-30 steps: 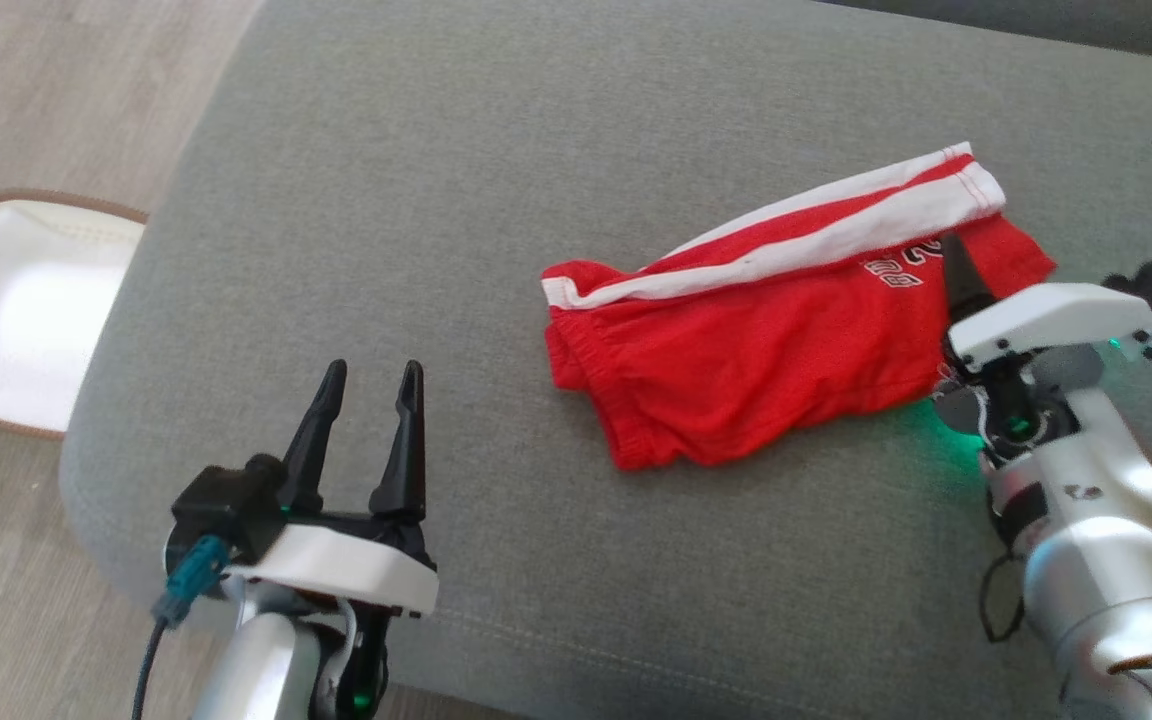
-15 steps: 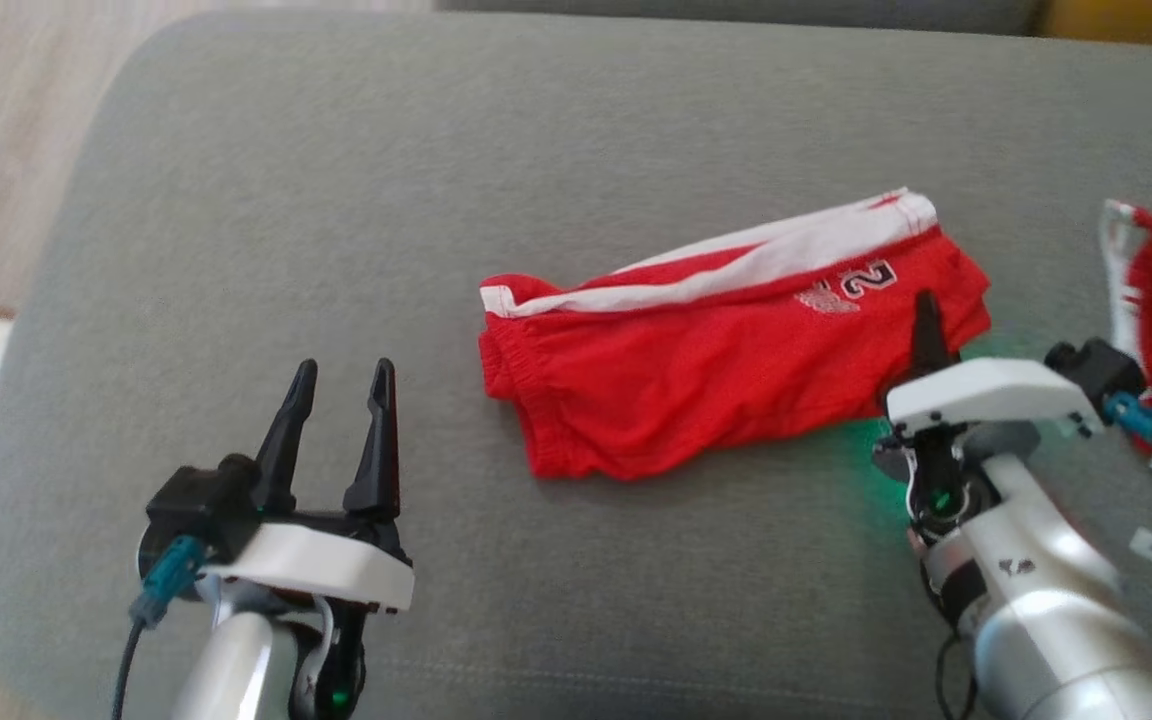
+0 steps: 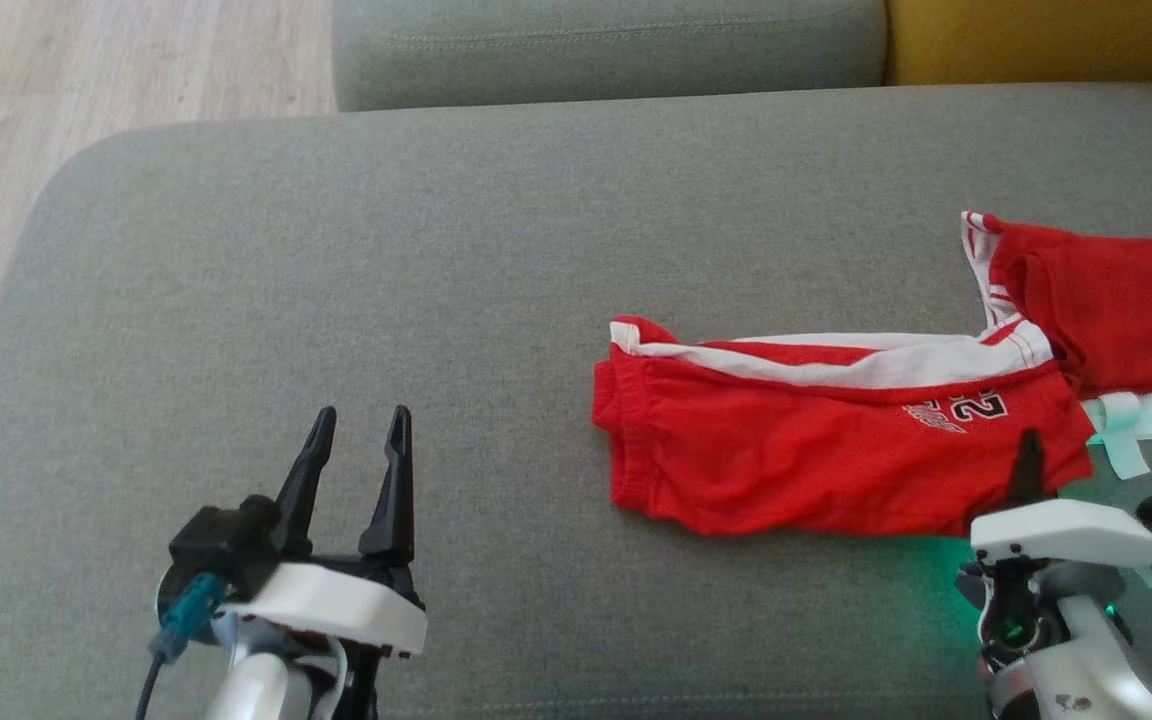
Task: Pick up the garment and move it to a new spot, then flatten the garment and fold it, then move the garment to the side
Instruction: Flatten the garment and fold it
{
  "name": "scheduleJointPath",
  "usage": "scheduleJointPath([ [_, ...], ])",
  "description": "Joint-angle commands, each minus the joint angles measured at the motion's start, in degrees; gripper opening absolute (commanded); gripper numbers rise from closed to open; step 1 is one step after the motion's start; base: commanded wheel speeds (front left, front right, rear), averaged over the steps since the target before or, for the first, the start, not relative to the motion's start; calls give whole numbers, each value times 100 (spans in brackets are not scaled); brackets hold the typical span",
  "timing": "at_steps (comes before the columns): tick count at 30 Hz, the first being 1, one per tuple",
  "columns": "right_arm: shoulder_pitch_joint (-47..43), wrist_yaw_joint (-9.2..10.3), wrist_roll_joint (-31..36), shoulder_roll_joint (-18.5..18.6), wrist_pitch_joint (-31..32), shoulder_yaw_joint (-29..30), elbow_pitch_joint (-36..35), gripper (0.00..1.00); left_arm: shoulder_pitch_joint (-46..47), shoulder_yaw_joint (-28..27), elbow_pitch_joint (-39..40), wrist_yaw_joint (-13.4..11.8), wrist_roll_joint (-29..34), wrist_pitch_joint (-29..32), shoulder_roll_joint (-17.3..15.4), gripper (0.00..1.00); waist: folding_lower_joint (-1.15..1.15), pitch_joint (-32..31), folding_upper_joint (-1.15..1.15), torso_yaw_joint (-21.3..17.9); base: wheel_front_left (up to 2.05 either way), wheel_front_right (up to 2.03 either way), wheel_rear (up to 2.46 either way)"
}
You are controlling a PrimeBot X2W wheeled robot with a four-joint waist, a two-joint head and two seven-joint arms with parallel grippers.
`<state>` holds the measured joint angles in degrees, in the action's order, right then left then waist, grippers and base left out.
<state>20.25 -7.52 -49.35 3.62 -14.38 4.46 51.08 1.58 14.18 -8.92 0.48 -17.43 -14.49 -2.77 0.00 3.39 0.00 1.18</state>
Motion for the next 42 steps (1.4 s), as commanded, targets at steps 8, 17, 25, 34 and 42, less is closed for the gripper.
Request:
scheduleJointPath([
  [8,140,3,-70,-72,-62,-397,-645,0,113,-131,138,-12,-38,-51,-10,100,0,-105,0,59,0,0,0],
  [17,71,3,-476,-73,-62,-1446,-1258,0,21,-153,94,-37,-62,-51,-10,100,0,-261,0,205,0,0,0],
  [25,86,3,-710,-74,-62,-2459,-1760,0,-5,-107,86,-58,-79,-51,-10,100,0,-289,0,413,0,0,0],
  [34,104,3,-840,-74,-62,-3458,-1780,0,-20,-153,31,-58,-75,-51,-10,100,0,-290,0,709,0,0,0],
  [42,198,3,-509,-74,-62,-3969,-1304,100,-50,-121,42,-72,-98,-51,-10,100,0,-264,0,796,0,0,0],
])
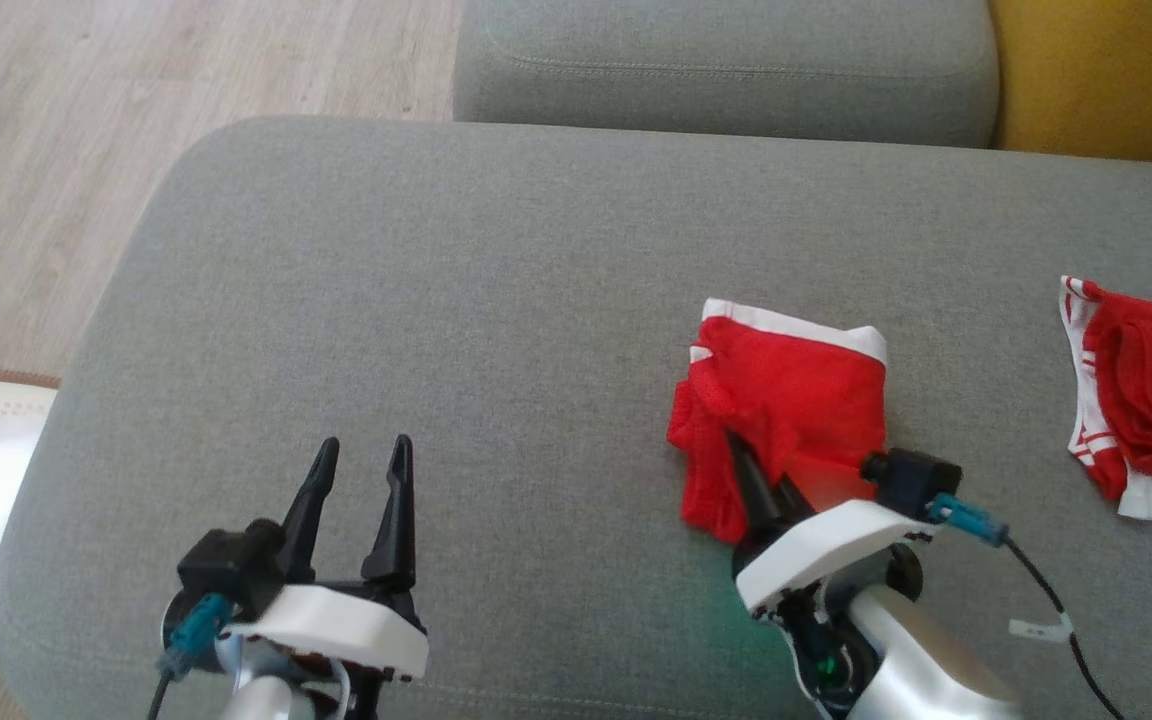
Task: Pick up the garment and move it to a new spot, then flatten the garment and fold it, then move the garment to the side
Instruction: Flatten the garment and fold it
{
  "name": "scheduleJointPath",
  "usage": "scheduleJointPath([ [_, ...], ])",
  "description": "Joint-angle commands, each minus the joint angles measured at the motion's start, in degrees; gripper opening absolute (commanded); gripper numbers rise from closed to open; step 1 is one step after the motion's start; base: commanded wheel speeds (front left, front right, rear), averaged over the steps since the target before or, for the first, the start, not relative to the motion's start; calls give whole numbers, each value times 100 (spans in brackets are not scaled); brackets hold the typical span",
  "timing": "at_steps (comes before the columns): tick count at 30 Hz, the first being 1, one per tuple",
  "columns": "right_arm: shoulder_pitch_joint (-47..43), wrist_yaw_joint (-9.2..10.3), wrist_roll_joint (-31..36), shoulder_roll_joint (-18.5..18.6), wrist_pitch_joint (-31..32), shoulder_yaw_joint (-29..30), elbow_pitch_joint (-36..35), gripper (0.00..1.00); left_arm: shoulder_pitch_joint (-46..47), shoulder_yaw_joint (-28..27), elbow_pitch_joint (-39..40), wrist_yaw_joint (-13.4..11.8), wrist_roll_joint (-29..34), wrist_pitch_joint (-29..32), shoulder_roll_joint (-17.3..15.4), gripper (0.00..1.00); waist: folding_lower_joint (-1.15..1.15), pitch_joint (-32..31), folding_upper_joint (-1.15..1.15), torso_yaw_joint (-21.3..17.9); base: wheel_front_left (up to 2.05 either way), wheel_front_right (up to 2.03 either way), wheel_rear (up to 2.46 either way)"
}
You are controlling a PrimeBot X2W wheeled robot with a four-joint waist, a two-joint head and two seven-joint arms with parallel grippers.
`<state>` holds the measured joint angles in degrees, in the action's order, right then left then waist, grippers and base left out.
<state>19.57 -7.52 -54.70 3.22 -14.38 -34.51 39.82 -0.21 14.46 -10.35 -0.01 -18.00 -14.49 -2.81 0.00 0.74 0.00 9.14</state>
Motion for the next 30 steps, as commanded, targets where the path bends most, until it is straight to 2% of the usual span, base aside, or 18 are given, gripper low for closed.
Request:
scheduleJointPath([
  [1,305,3,128,-34,-62,-124,-131,100,128,-144,190,-28,-44,-51,-7,100,0,13,0,4,0,0,0],
  [8,438,3,548,-34,-62,-540,19,100,165,-138,202,-33,-58,-51,-7,100,0,100,0,22,0,0,0],
  [17,759,3,511,-35,80,-1208,883,100,240,-88,204,-58,-118,-51,-7,100,0,254,0,-2,0,0,0],
  [22,984,3,504,-35,1,-1380,947,100,296,-118,202,-68,-128,-51,-7,100,0,293,0,-132,0,0,0],
  [26,1141,3,827,-35,-55,-1169,876,100,331,-189,246,-59,-119,-51,-7,100,0,259,0,-307,0,0,0],
  [30,1072,3,1658,-35,-60,-329,402,100,356,-255,369,-36,-130,-51,-7,100,0,216,0,-522,0,0,0],
])
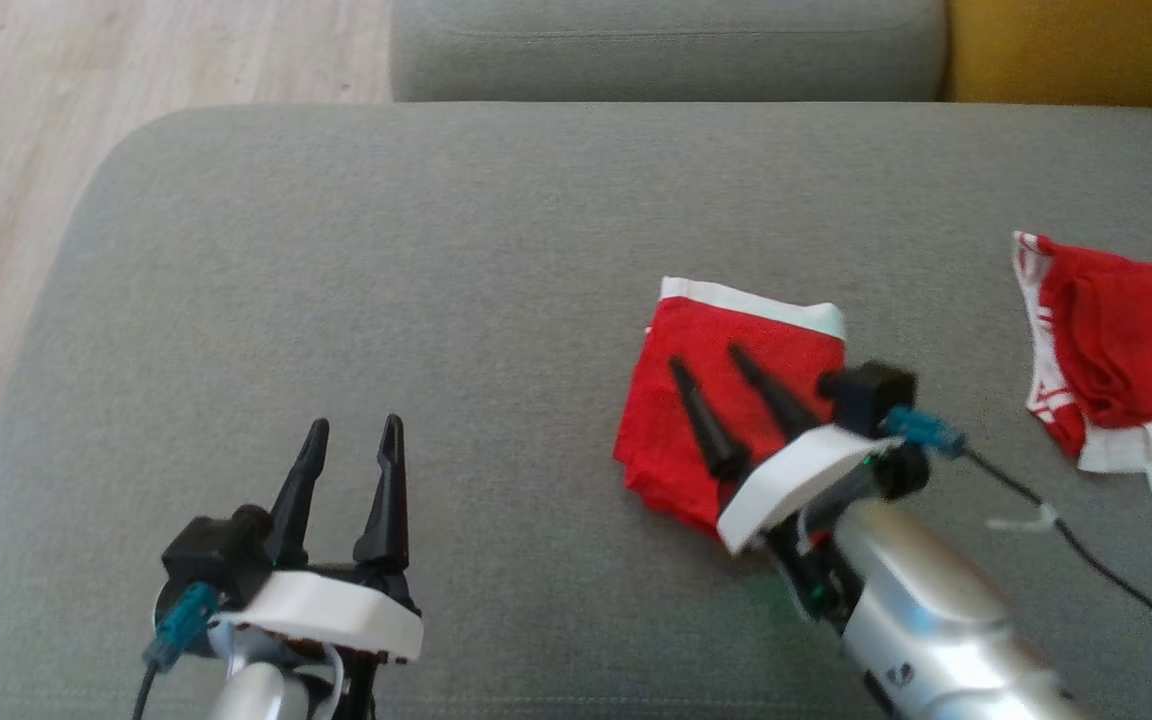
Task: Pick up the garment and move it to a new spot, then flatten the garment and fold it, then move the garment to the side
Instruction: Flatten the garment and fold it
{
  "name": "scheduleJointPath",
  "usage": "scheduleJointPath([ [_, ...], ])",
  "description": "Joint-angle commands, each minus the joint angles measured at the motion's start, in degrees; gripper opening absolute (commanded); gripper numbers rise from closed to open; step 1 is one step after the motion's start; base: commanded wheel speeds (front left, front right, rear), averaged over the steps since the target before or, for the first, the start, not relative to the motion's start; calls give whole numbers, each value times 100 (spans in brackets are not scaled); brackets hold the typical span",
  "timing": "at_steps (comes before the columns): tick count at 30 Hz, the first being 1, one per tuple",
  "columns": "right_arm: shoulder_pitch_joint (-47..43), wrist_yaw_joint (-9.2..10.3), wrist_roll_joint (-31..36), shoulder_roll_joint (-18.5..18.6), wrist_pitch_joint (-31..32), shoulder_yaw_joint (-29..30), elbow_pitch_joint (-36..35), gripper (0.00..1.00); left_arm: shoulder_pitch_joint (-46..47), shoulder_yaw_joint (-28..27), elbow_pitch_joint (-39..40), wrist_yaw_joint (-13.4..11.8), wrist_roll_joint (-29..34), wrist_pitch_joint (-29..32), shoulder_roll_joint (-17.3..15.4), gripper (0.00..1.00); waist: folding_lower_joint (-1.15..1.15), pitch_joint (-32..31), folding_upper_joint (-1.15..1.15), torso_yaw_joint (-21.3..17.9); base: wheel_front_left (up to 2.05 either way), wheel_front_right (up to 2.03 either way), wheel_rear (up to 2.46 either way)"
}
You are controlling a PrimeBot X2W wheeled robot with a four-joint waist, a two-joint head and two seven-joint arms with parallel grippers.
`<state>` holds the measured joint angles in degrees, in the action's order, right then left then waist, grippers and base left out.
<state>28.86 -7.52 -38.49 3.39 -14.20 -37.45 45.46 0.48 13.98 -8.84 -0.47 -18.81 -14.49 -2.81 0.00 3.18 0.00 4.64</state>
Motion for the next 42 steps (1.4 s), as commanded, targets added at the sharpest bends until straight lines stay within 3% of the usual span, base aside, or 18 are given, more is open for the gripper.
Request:
scheduleJointPath([
  [1,64,3,282,-51,-78,214,-317,100,296,-216,253,18,-55,-51,-7,100,0,-40,0,-120,0,0,0],
  [6,-521,3,1550,-51,-79,1422,-1304,100,320,-265,460,33,-101,-51,-7,100,0,-95,0,-357,0,0,0],
  [11,-1170,3,2413,-51,-79,2184,-2285,100,316,-330,641,71,-112,-51,-7,100,0,-151,0,-570,0,0,0],
  [19,-1952,3,2836,-51,-79,2730,-2916,100,234,-345,764,104,-87,-51,-7,100,0,-213,0,-769,0,0,0],
  [30,-2151,3,2930,-51,-79,2805,-3038,100,160,-202,742,136,-100,-51,-7,100,0,-147,0,-707,0,0,0],
  [31,-2123,3,2936,-51,-80,2793,-3043,42,176,-188,737,139,-100,-51,-7,100,0,-109,0,-667,0,0,0],
  [32,-2080,3,2951,-51,-80,2794,-3065,0,192,-177,733,148,-96,-51,-7,100,0,-70,0,-629,0,0,0],
  [42,-1310,3,3009,-51,-80,2427,-2695,0,467,-85,649,241,-40,-51,-7,100,0,598,0,-67,0,0,0],
])
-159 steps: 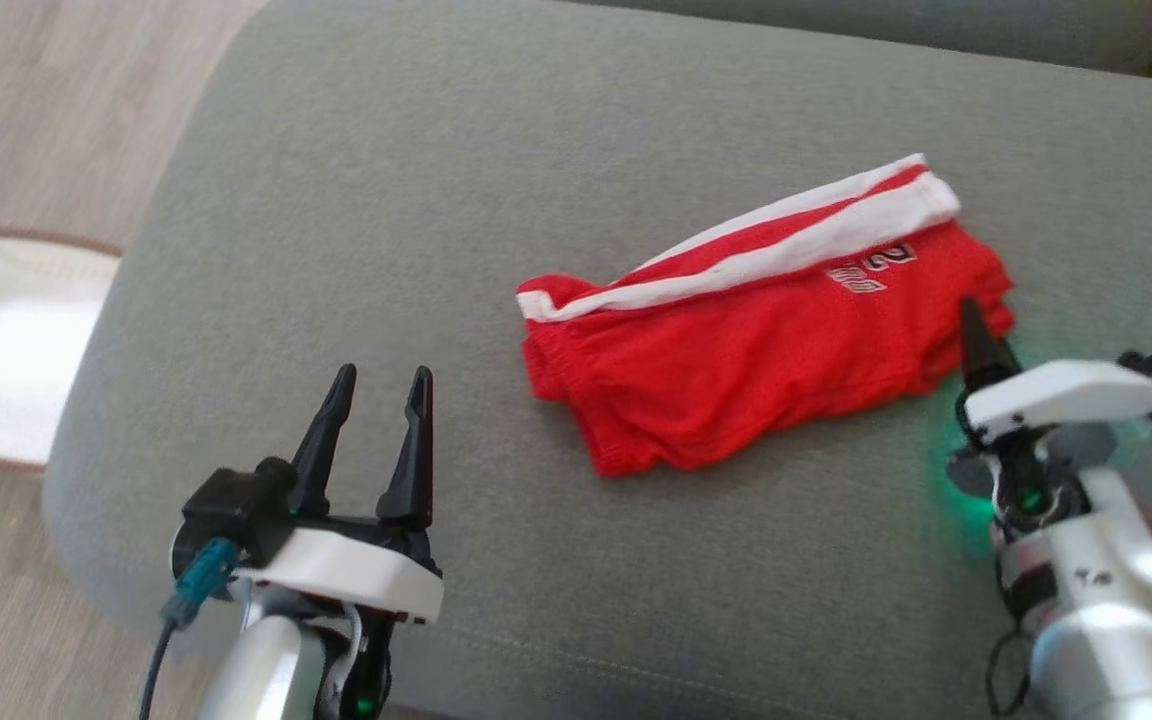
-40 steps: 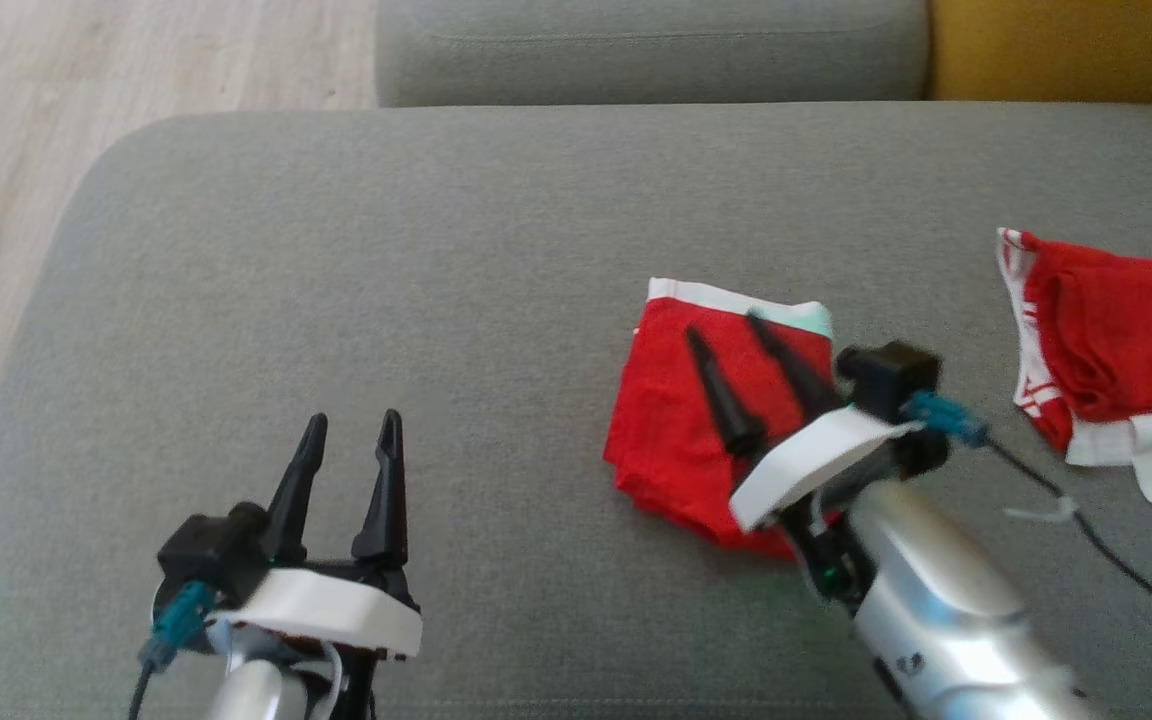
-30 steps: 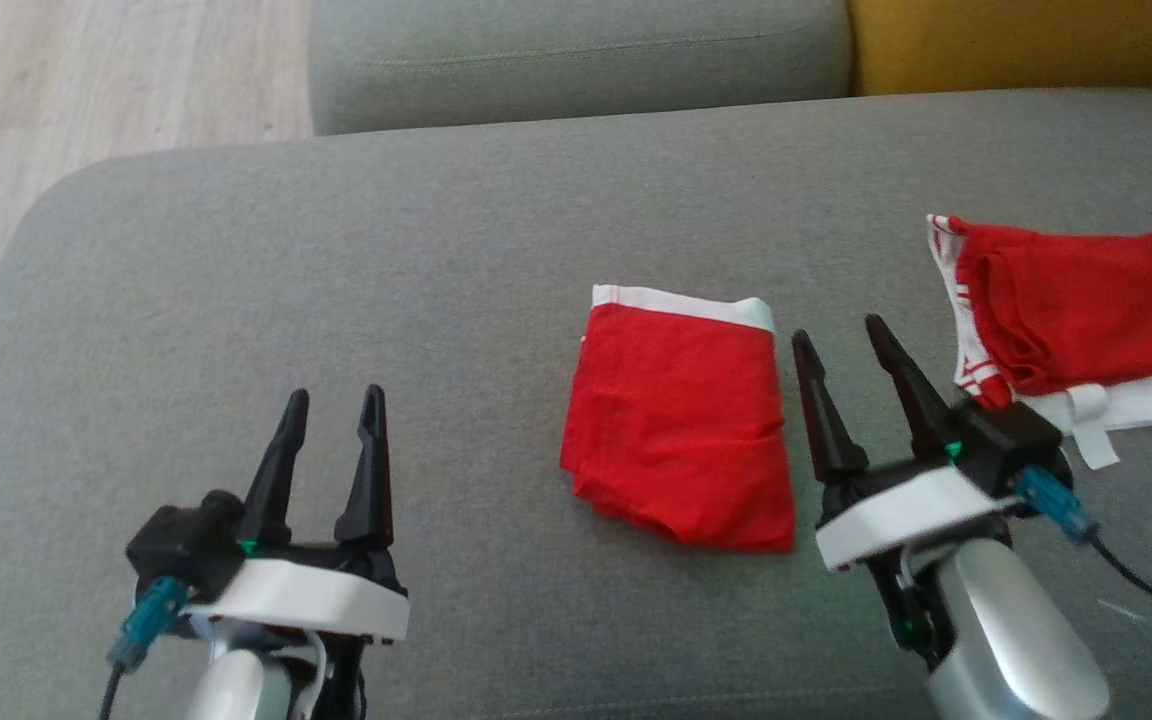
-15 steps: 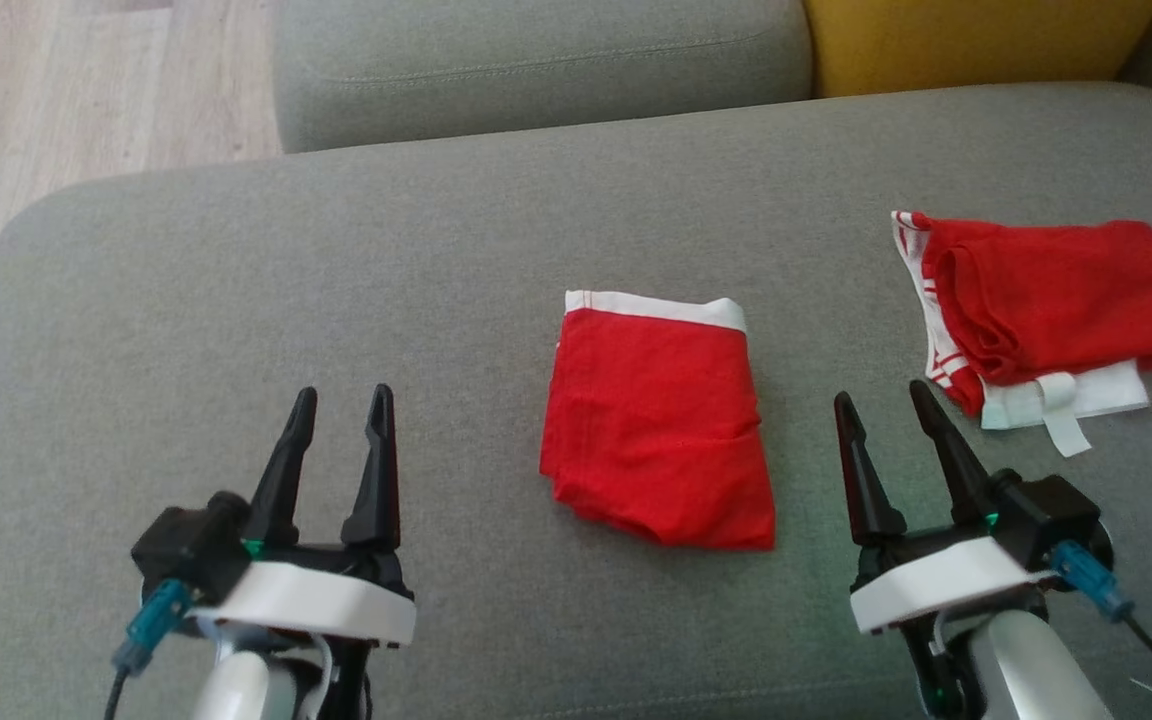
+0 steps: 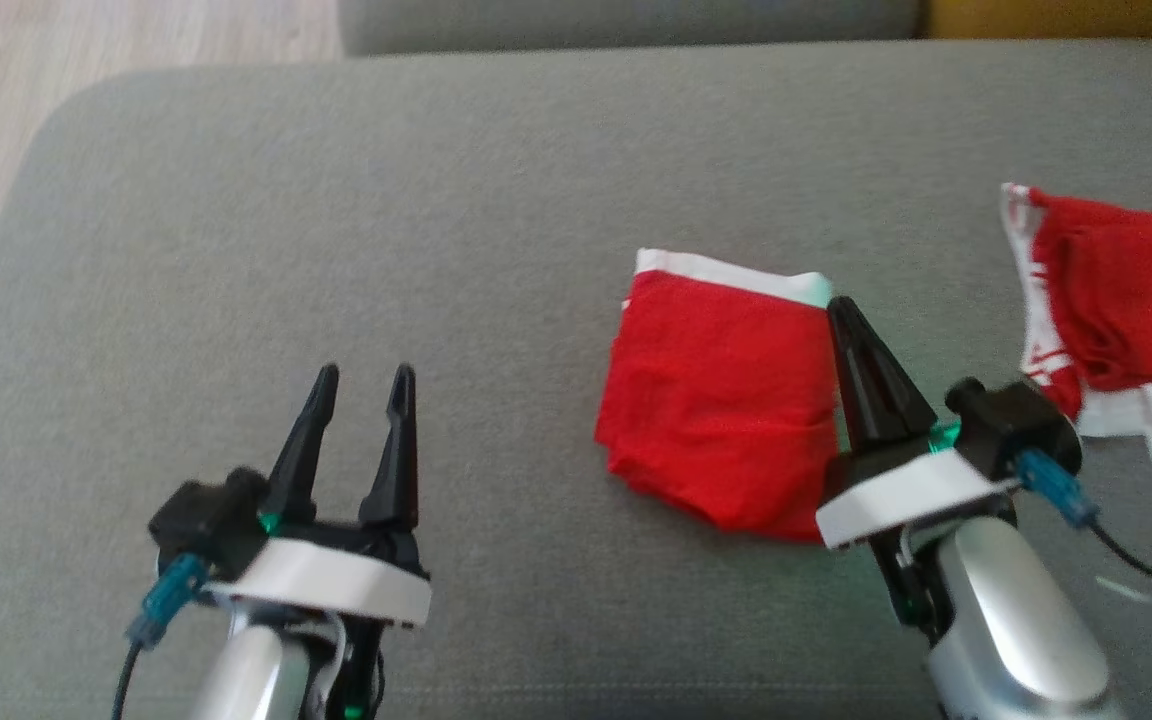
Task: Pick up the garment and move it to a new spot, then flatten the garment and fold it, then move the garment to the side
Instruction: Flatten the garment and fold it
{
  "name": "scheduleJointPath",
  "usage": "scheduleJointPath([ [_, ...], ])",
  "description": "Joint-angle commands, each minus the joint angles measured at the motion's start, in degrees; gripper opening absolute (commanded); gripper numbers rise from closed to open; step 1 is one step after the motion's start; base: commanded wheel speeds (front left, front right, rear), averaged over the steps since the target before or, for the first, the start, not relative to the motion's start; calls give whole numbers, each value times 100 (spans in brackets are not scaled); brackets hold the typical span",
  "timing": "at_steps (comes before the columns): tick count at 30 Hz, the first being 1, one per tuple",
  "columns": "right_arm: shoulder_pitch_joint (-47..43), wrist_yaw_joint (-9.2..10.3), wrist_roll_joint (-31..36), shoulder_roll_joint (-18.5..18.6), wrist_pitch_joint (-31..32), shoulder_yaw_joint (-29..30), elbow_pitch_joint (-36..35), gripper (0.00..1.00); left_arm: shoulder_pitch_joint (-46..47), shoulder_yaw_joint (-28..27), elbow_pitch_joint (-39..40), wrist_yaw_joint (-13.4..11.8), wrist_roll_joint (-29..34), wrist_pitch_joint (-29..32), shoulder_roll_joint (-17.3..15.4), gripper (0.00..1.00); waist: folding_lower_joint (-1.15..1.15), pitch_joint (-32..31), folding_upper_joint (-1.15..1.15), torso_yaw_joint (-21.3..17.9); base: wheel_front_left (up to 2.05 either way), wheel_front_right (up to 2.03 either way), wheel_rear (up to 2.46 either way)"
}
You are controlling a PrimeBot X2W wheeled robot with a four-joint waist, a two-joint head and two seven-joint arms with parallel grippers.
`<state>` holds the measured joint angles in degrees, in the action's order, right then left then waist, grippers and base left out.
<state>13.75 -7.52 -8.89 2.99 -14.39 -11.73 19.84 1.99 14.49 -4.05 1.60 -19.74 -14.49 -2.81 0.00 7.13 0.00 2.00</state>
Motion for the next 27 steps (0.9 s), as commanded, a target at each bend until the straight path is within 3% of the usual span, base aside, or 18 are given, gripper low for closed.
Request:
scheduleJointPath([
  [1,296,3,62,-11,-61,-147,2,0,356,-115,156,43,50,-51,-7,100,0,275,0,264,0,0,0],
  [12,1330,3,-114,-12,-61,33,1684,0,738,80,63,70,21,-51,-7,100,0,848,0,858,0,0,0],
  [27,1716,3,-121,-12,-61,-161,2795,0,885,120,27,49,32,-51,-7,100,0,1041,0,964,0,0,0],
])
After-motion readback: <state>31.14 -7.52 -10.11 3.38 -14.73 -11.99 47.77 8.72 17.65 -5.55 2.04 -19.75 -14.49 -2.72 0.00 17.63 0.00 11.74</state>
